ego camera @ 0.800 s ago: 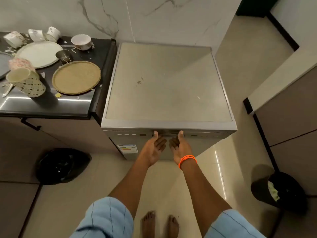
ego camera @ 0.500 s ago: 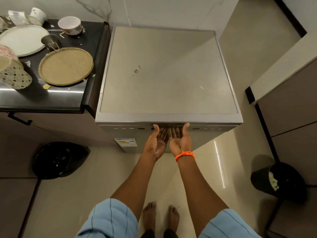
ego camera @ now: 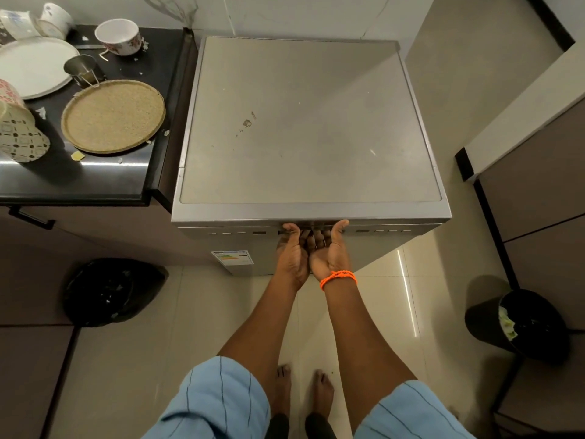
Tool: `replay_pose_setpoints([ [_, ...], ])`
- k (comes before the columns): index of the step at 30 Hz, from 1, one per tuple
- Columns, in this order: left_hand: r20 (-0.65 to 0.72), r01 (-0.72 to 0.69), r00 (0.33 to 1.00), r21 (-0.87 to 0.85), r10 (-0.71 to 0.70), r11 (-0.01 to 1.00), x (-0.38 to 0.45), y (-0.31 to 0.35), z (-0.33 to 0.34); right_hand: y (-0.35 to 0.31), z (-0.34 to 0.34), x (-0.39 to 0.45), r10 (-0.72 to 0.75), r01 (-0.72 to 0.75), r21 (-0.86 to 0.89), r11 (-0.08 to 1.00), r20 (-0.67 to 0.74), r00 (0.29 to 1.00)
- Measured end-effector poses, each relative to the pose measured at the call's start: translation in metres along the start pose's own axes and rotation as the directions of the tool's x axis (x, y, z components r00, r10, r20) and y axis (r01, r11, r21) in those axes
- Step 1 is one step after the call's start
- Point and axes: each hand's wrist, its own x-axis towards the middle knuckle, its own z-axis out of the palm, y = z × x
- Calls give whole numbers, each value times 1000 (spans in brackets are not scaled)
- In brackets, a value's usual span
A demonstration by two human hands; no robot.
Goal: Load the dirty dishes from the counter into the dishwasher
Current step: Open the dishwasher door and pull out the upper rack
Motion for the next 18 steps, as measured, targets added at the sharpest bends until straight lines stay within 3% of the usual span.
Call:
replay_pose_setpoints([
  [7,-37,-6,999,-8,6,1000,2,-7,2,0,-3,1,10,-10,-37,999,-4,1000],
  [11,-59,60,996,-75,-64,995,-10,-20,-4,-2,-20,-10,78,-77,-108,991,12,997],
  [14,-108,28,993,-123,-41,992,-17,-18,-5,-6,-25,-17,82,-80,-149,986,6,997],
  [18,-180,44,983,-19,-47,999,-31,-17,-4,-2,-27,-24,41,-55,-160,986,-90,995],
])
